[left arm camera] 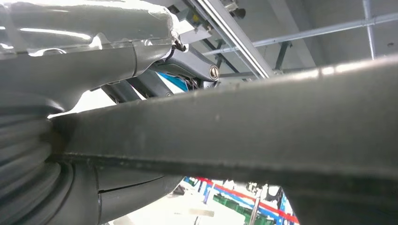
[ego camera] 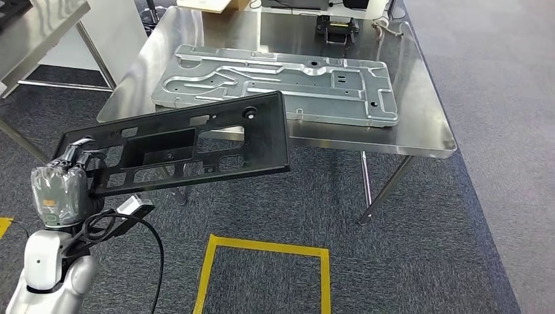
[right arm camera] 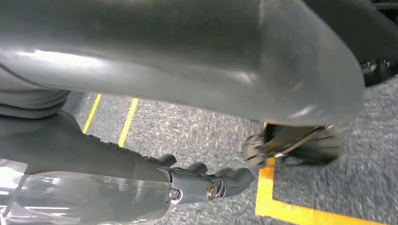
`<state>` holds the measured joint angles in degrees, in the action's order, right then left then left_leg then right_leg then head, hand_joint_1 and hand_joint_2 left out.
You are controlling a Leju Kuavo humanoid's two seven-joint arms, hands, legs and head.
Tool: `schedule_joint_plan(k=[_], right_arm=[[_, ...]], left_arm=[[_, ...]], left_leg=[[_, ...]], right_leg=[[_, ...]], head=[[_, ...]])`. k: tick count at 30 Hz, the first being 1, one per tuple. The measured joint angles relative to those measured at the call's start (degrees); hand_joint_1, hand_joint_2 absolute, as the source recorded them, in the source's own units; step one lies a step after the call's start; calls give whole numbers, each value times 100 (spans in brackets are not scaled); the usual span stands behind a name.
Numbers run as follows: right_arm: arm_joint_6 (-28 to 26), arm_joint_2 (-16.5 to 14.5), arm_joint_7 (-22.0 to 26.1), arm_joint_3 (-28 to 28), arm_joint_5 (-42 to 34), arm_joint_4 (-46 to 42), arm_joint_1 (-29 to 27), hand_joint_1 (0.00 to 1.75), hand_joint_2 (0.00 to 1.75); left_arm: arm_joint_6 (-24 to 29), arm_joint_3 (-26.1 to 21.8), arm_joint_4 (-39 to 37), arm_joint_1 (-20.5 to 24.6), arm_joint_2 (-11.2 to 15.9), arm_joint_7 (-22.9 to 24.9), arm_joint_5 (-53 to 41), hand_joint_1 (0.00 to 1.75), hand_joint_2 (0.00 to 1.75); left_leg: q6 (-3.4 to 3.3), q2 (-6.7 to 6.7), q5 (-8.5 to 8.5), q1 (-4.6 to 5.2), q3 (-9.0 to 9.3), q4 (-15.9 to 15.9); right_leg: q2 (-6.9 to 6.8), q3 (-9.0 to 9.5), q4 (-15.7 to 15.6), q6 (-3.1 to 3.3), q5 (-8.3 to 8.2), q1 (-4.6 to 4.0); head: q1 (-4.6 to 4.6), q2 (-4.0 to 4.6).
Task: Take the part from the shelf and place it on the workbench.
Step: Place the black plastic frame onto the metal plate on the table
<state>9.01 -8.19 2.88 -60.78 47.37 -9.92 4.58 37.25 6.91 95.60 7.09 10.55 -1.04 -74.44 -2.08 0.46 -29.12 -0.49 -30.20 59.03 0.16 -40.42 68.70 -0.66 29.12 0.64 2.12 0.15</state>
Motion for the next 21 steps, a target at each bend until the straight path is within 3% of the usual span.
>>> schedule_joint_plan(k=[1,3,5,7,9,11,13,14,15,16,18,19,21], right_arm=[[-2,3,-6,0,-1,0,-5,0,0],[-3,9,-16,0,-1,0,9,0,0],[-2,8,-29,0,-2,0,30,0,0],[-2,-8,-46,-1,-5,0,34,0,0],[-7,-20,-59,-2,-13,0,47,0,0],[-13,-20,-61,-2,-21,0,67,0,0],[-14,-22,-62,-2,-23,0,72,0,0],[-14,-25,-62,-2,-24,0,69,0,0],[-14,-29,-63,-2,-26,0,66,0,0],[-14,-33,-63,-2,-30,0,62,0,0],[-15,-39,-64,-3,-36,1,67,0,0],[-15,-40,-68,-4,-38,2,74,0,0],[-16,-42,-77,-4,-43,2,94,0,0]], left_arm=[[3,0,-8,10,1,-1,3,175,175],[14,0,-29,34,7,-2,21,175,175],[28,1,-49,47,20,-7,48,175,175],[43,2,-61,58,45,-22,62,175,175],[57,2,-76,91,74,-36,72,175,175],[67,2,-104,113,91,-37,82,175,175],[72,2,-138,113,97,-43,86,175,175],[73,2,-155,113,100,-46,86,175,175],[74,2,-169,114,106,-49,86,175,175],[76,2,-183,117,113,-50,86,175,175],[88,3,-209,127,122,-48,91,175,175],[94,3,-221,133,123,-48,95,175,175],[101,4,-244,146,126,-49,101,175,175]], left_leg=[[8,-1,-56,6,64,-4],[51,2,-136,7,131,-37],[126,2,-137,6,194,-47],[178,-8,-112,2,206,101],[228,-12,-173,-13,-73,620],[287,-13,-448,-32,-545,1286],[318,-14,-656,-52,-844,1502],[334,-16,-574,-62,-868,1352],[344,-20,-359,-70,-821,1061],[346,-31,-29,-78,-738,680],[303,-57,376,-62,-611,162],[263,-65,465,-50,-587,60],[180,-55,455,-47,-535,47]], right_leg=[[2,86,-359,75,-284,-44],[5,195,-844,187,-555,-122],[9,254,-988,230,-533,-147],[10,402,-1082,260,-539,-114],[6,552,-1139,292,-487,-78],[10,650,-1145,307,-399,-67],[17,769,-1144,282,-294,-57],[19,844,-1140,263,-236,-49],[20,920,-1136,241,-176,-40],[20,987,-1129,215,-113,-34],[26,1078,-1104,145,-1,-37],[27,1107,-1094,103,39,-42],[22,1140,-1060,28,76,-48]], head=[[2,0],[2,0],[-1,0],[-1,0],[0,0],[1,0],[1,0],[1,0],[0,0],[0,0],[-1,0],[-1,0],[-3,0]])
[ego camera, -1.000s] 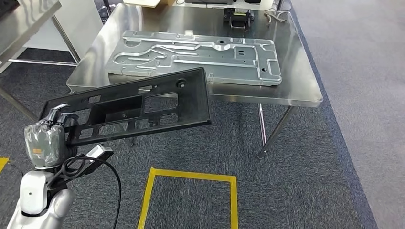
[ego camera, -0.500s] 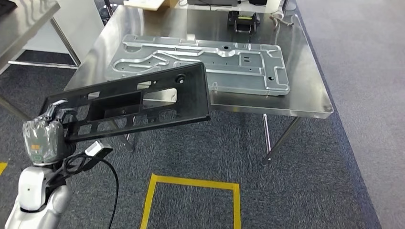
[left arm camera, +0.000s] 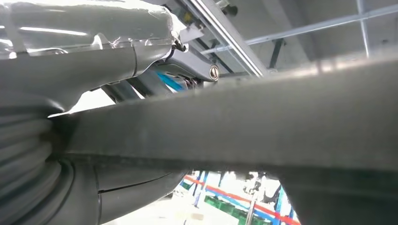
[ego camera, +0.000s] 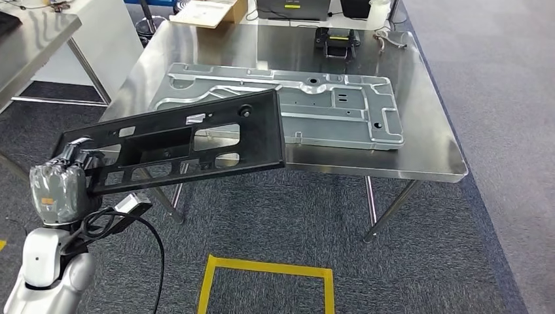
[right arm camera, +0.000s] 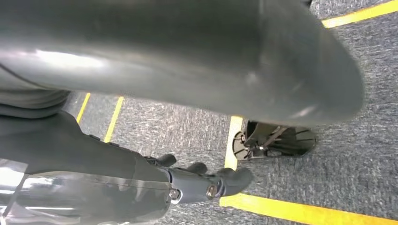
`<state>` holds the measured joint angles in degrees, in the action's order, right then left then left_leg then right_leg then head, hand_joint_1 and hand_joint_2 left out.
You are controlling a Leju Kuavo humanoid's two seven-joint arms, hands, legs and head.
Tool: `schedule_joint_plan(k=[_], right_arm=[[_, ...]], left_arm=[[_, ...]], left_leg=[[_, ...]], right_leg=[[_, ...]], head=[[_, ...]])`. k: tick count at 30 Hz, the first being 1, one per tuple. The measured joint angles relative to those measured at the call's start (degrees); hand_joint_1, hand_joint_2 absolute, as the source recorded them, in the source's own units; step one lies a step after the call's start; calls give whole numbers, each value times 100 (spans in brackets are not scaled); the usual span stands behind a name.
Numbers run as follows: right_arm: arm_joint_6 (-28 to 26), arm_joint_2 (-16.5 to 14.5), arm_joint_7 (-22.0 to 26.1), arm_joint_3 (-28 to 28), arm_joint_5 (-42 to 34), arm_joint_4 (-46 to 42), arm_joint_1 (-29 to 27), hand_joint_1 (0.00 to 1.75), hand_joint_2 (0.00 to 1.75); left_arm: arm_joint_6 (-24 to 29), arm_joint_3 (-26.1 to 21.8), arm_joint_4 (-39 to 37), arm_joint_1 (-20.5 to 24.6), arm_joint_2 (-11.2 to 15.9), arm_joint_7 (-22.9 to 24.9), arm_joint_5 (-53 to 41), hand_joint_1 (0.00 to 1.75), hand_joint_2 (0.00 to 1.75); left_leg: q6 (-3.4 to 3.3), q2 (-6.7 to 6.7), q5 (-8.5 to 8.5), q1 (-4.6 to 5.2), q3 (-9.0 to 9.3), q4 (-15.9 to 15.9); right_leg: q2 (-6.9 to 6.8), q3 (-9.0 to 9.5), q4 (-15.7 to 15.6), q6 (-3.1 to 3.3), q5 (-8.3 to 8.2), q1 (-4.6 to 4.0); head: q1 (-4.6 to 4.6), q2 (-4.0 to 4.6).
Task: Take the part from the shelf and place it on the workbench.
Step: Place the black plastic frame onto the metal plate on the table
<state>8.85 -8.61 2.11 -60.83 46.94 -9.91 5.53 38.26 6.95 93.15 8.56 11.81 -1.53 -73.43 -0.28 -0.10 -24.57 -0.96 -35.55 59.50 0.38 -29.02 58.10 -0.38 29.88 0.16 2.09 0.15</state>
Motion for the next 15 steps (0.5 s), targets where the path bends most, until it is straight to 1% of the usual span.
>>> schedule_joint_plan(k=[1,2,3,4,5,6,7,8,9,10,11,12,13,15], right_arm=[[0,1,-5,0,-3,-1,7,0,0],[0,1,-7,0,-5,-1,16,0,0],[0,2,-8,0,-7,-2,28,0,0],[0,2,-8,-1,-8,-2,35,0,0],[0,1,-8,-1,-8,-2,41,0,0],[1,1,-8,-1,-8,-1,43,0,0],[1,-1,-10,-1,-8,-1,39,0,0],[1,-2,-13,-1,-8,0,33,0,0],[1,-2,-16,-1,-8,0,26,0,0],[-1,-1,-19,-1,-8,-1,18,0,0],[-4,4,-21,-3,-8,-1,12,0,0],[-9,10,-21,-4,-8,-2,13,0,0],[-16,15,-21,-4,-8,-2,20,0,0],[-34,19,-22,-4,-8,-2,38,0,0]], left_arm=[[2,0,-8,8,2,-1,3,175,175],[4,0,-14,23,4,-2,4,175,175],[7,0,-18,39,5,-2,6,175,175],[8,0,-22,54,6,-2,7,175,175],[8,0,-30,65,6,-3,7,175,175],[8,0,-39,68,6,-3,8,175,175],[8,0,-51,67,6,-4,8,175,175],[8,0,-62,66,6,-5,8,175,175],[8,0,-69,66,6,-6,8,175,175],[8,0,-76,69,6,-8,9,175,175],[9,1,-84,74,5,-10,11,175,175],[13,1,-92,81,6,-12,15,175,175],[17,2,-99,89,6,-13,20,175,175],[26,7,-111,104,9,-18,28,175,175]], left_leg=[[-39,7,1,-9,39,-17],[-75,12,-16,-18,84,-32],[-107,15,-35,-21,123,-43],[-131,14,-65,-18,150,-46],[-146,16,-99,-14,172,-46],[-153,21,-134,-10,202,-46],[-153,28,-180,-7,249,-46],[-148,36,-230,-3,311,-45],[-138,43,-285,2,386,-46],[-126,46,-346,5,451,-50],[-104,49,-401,14,519,-50],[-76,52,-447,20,564,-56],[-43,55,-478,25,605,-66],[29,62,-473,36,663,-44]], right_leg=[[-5,-4,74,-29,10,5],[-8,-73,227,-52,44,10],[-11,-214,474,-73,120,19],[-12,-428,809,-92,231,25],[-12,-688,1157,-104,374,26],[-12,-918,1429,-114,490,28],[-12,-1082,1551,-114,527,28],[-12,-1148,1478,-102,447,25],[-12,-1117,1219,-75,236,18],[-12,-1039,846,-26,-77,2],[-12,-963,517,19,-327,-20],[-7,-900,274,63,-502,-42],[-4,-870,148,98,-598,-61],[3,-805,86,146,-581,-60]], head=[[1,0],[-1,0],[0,0],[0,0],[-1,0],[0,0],[-1,0],[-1,0],[0,0],[-1,0],[0,0],[-1,0],[-2,0],[-3,0]])
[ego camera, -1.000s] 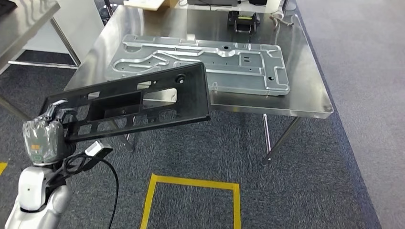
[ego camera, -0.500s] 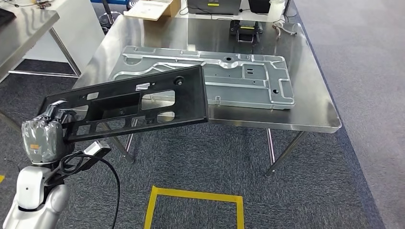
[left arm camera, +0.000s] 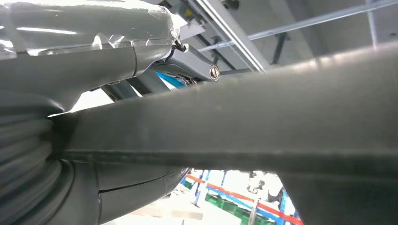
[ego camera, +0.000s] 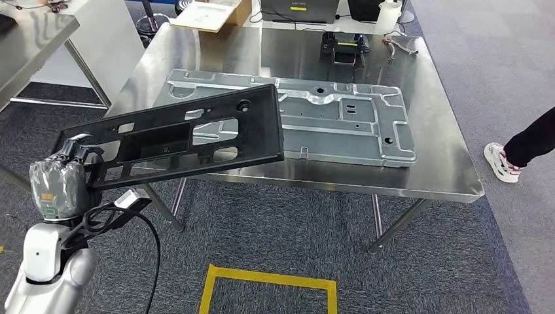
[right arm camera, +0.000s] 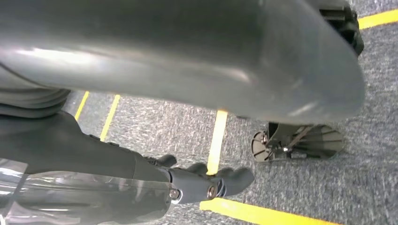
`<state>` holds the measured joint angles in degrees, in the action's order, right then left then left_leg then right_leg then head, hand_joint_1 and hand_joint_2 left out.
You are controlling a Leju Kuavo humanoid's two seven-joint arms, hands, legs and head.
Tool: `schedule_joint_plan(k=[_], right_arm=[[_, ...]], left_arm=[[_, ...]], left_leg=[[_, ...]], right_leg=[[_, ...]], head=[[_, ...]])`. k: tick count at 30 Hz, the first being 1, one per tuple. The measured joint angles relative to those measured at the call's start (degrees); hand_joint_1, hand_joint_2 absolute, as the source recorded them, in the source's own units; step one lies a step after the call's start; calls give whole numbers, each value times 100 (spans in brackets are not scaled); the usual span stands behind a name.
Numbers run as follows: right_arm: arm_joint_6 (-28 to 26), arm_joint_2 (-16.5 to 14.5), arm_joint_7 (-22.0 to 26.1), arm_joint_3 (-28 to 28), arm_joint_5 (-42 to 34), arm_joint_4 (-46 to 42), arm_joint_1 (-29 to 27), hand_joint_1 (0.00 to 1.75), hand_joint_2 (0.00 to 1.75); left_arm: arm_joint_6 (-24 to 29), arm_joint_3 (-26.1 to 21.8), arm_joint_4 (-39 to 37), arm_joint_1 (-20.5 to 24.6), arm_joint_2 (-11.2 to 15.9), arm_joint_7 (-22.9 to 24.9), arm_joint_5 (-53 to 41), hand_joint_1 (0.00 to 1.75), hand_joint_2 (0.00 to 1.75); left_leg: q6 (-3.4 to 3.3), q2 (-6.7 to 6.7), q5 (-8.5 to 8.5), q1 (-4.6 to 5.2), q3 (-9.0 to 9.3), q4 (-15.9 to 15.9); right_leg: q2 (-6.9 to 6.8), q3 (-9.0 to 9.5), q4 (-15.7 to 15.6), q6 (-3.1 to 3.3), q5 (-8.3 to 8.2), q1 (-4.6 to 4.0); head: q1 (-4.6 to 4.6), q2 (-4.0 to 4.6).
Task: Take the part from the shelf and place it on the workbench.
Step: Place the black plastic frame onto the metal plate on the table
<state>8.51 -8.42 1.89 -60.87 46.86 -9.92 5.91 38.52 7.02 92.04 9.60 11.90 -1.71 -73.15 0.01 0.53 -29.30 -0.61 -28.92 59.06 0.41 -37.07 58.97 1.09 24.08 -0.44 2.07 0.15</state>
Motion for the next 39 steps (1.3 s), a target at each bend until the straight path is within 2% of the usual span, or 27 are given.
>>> schedule_joint_plan(k=[1,3,4,6,7,8,9,11,13,16,18,19,21,22,23,24,26,27,28,29,30,32,33,35,37,38,39], right_arm=[[-8,-2,-1,0,0,0,3,0,0],[-20,-5,-4,-1,0,0,2,0,0],[-22,-6,-5,-1,0,0,4,0,0],[-19,-6,-6,-1,0,0,10,0,0],[-16,-6,-7,-1,0,0,9,0,0],[-14,-6,-8,-1,0,0,5,0,0],[-12,-7,-10,-1,0,0,1,0,0],[-4,-9,-14,-2,0,2,-4,0,0],[1,-12,-16,-2,0,4,8,0,0],[0,-11,-18,-2,0,4,32,0,0],[0,-8,-19,-2,0,3,36,0,0],[1,-7,-19,-1,0,2,38,0,0],[1,-7,-19,-1,0,2,39,0,0],[-1,-7,-19,-1,1,2,35,0,0],[-5,-8,-19,-1,1,3,29,0,0],[-12,-8,-19,0,2,3,23,0,0],[-24,-5,-19,0,3,3,12,0,0],[-26,-1,-19,0,5,2,11,0,0],[-27,3,-20,0,7,2,16,0,0],[-26,7,-21,0,9,2,23,0,0],[-26,9,-22,0,11,2,31,0,0],[-25,7,-26,0,14,2,35,0,0],[-26,5,-28,-1,14,2,32,0,0],[-28,5,-32,-1,15,1,34,0,0],[-29,7,-32,0,15,0,44,0,0],[-28,7,-32,-1,14,0,43,0,0],[-28,7,-33,-1,14,0,38,0,0]], left_arm=[[3,3,-7,7,5,-4,3,175,175],[10,10,-25,30,17,-9,14,175,175],[15,13,-38,40,23,-9,24,175,175],[21,19,-70,49,30,-6,40,175,175],[22,21,-90,46,33,-5,45,175,175],[23,24,-111,44,33,-7,45,175,175],[24,25,-132,45,34,-8,45,175,175],[29,26,-162,51,36,-8,46,175,175],[39,29,-181,63,37,-7,51,175,175],[50,32,-190,70,37,-9,50,175,175],[52,32,-190,75,37,-13,45,175,175],[53,32,-190,77,36,-13,45,175,175],[54,32,-191,78,34,-11,45,175,175],[54,33,-192,74,33,-11,45,175,175],[54,33,-193,68,32,-13,45,175,175],[53,34,-195,63,32,-15,46,175,175],[54,34,-198,65,32,-18,57,175,175],[56,35,-205,72,32,-20,71,175,175],[61,36,-214,82,32,-24,92,175,175],[65,38,-228,89,31,-29,115,175,175],[69,43,-245,96,29,-37,137,175,175],[71,56,-273,117,32,-52,164,175,175],[70,65,-286,135,34,-58,178,175,175],[57,77,-317,170,36,-54,257,175,175],[9,85,-365,184,37,-41,386,175,175],[-19,89,-392,183,37,-38,435,175,175],[-41,93,-417,183,37,-37,466,175,175]], left_leg=[[28,-6,15,-3,0,72],[70,-16,5,-11,-147,411],[91,-22,-82,-18,-325,716],[133,-21,-380,-23,-756,1324],[153,-21,-489,-26,-932,1495],[163,-22,-477,-27,-1016,1475],[167,-22,-324,-29,-1015,1274],[132,-28,241,-28,-873,566],[64,-37,537,-3,-767,88],[-50,-22,540,4,-707,-13],[-113,-17,506,-24,-610,-56],[-137,-17,483,-35,-561,-74],[-165,-19,410,-32,-493,-83],[-168,-18,370,-30,-456,-82],[-166,-15,324,-29,-406,-82],[-161,-12,275,-29,-341,-82],[-136,-10,163,-29,-200,-88],[-112,-10,113,-23,-138,-89],[-82,-9,70,-18,-101,-94],[-48,-8,45,-13,-69,-96],[-15,-6,37,-5,-33,-92],[41,-12,11,-6,12,-43],[60,-16,-25,-8,-33,93],[98,-23,-214,-20,-332,660],[136,-23,-486,-23,-777,1313],[153,-24,-523,-24,-929,1457],[156,-24,-422,-23,-989,1404]], right_leg=[[0,63,-41,26,-1,14],[2,205,-110,85,46,42],[2,262,-129,108,79,48],[9,352,-132,132,164,49],[14,409,-131,128,215,48],[19,473,-129,121,268,48],[23,547,-127,110,324,50],[27,696,-118,72,444,47],[36,750,-106,15,533,37],[33,767,-81,-85,572,23],[22,669,167,-141,613,25],[17,500,453,-172,694,37],[6,9,1165,-227,945,63],[1,-216,1427,-243,1037,74],[-3,-354,1510,-247,1024,80],[-7,-395,1405,-239,886,82],[-9,-240,714,-180,312,69],[-10,-148,378,-140,109,47],[-10,-77,132,-101,-20,24],[-9,-46,6,-64,-65,3],[-8,-23,-17,-32,-18,-9],[-1,84,-82,38,-18,8],[-2,148,-106,74,3,23],[-1,237,-133,129,40,39],[8,286,-129,154,96,37],[15,321,-126,154,131,32],[20,368,-121,151,169,27]], head=[[-1,0],[0,0],[1,0],[1,0],[1,0],[1,0],[1,0],[0,0],[-2,0],[-4,0],[-5,0],[-6,0],[-6,0],[-5,0],[-5,0],[-5,0],[-6,0],[-6,0],[-5,0],[-5,0],[-3,0],[-4,0],[-3,0],[-4,0],[-4,0],[-3,0],[-3,0]])
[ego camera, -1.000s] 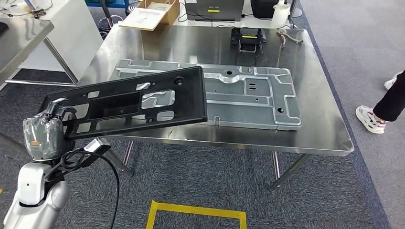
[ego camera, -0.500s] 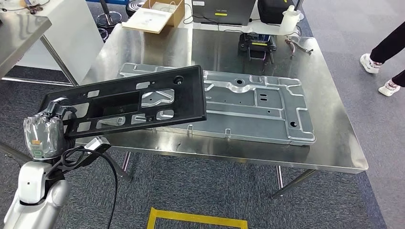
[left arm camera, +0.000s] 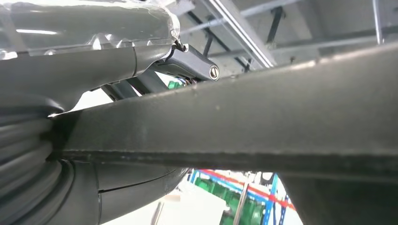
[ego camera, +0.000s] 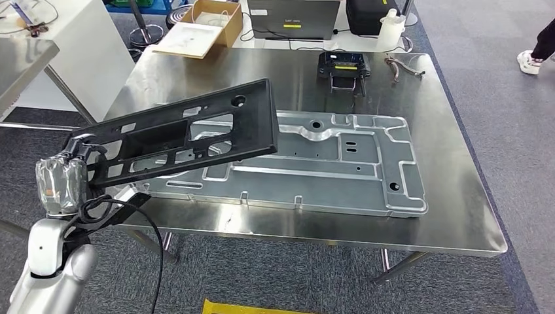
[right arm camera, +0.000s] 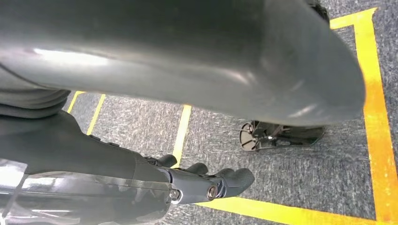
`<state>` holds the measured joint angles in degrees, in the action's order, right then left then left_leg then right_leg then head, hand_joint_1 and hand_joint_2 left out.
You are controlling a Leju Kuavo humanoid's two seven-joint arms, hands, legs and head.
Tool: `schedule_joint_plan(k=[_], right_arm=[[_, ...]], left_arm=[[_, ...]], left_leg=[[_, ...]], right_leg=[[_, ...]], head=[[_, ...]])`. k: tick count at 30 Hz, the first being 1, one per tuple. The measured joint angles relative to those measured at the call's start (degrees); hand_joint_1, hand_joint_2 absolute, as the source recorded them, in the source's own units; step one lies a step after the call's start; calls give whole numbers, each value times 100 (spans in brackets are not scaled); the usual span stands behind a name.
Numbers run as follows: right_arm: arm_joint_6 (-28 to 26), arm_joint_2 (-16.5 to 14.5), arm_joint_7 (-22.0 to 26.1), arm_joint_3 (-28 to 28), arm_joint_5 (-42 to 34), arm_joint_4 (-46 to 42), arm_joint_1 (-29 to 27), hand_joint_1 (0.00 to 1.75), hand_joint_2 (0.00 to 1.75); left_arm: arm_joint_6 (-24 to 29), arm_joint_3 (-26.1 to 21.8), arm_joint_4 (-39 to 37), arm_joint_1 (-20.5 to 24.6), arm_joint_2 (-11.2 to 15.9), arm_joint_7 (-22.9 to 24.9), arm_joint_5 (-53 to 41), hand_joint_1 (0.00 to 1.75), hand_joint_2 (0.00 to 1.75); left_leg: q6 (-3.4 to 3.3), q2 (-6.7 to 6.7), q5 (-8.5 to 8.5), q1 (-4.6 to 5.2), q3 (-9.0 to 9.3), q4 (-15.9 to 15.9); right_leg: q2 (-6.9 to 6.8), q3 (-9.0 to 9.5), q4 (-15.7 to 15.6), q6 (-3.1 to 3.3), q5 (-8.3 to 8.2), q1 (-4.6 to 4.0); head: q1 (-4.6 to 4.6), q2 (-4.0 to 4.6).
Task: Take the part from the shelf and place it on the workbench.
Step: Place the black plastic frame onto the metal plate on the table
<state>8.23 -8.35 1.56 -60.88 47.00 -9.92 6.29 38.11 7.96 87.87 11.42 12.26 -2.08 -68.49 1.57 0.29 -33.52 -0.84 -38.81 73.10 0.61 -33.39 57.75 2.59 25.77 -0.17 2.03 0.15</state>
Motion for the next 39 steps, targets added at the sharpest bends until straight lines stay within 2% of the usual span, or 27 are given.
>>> schedule_joint_plan(k=[1,2,3,5,7,10,13,16,22,32,38,39], right_arm=[[1,-1,-2,-1,-1,1,-6,0,0],[1,-2,-4,-1,-1,1,-10,0,0],[1,-3,-9,-1,-1,2,-12,0,0],[1,-5,-19,-1,-1,2,-4,0,0],[0,-5,-27,-1,-1,2,-1,0,0],[4,-4,-35,-3,-7,2,-2,0,0],[13,-4,-36,-12,-19,2,0,0,0],[14,-4,-36,-15,-21,2,0,0,0],[79,-4,-51,-99,-86,2,-12,0,0],[80,-4,-54,-136,-93,2,-21,0,0],[96,-4,-73,-143,-114,2,-23,0,0],[100,-2,-73,-144,-115,2,-21,0,0]], left_arm=[[-11,2,-22,0,1,0,15,175,175],[-14,3,-38,1,1,0,21,175,175],[-15,5,-53,5,1,1,24,175,175],[-17,12,-75,22,3,1,41,175,175],[-44,25,-100,35,4,-1,93,175,175],[-291,60,-158,75,12,-50,394,175,175],[-671,103,-255,166,30,-67,766,175,175],[-735,110,-283,185,33,-62,818,175,175],[-936,208,-693,378,128,-71,1051,175,175],[-935,247,-891,419,150,-75,1052,175,175],[-935,278,-907,433,190,-80,1052,175,175],[-935,284,-908,440,197,-82,1050,175,175]], left_leg=[[-9,0,237,1,39,-251],[-32,-2,543,3,137,-632],[-63,-4,746,17,230,-969],[-125,-9,904,50,332,-1368],[-144,-5,918,50,345,-1430],[-148,8,954,51,345,-1439],[-166,9,941,57,345,-1439],[-168,9,940,57,344,-1439],[-191,5,928,69,343,-1438],[-193,4,928,70,343,-1431],[-234,6,908,89,340,-1419],[-252,-2,924,68,358,-1456]], right_leg=[[4,55,6,-7,42,-5],[6,109,14,-17,86,-9],[7,148,25,-32,123,-15],[15,152,53,-81,175,-23],[16,130,76,-80,211,-43],[8,146,63,-39,222,-49],[7,160,32,-50,222,-46],[7,162,29,-54,220,-46],[11,162,10,-130,212,-29],[11,157,11,-148,209,-23],[14,159,-1,-189,213,-8],[15,163,-1,-203,220,-15]], head=[[0,0],[0,0],[-1,0],[-1,0],[-1,0],[-1,0],[-2,0],[-2,0],[-2,0],[-2,0],[-2,0],[-2,0]])
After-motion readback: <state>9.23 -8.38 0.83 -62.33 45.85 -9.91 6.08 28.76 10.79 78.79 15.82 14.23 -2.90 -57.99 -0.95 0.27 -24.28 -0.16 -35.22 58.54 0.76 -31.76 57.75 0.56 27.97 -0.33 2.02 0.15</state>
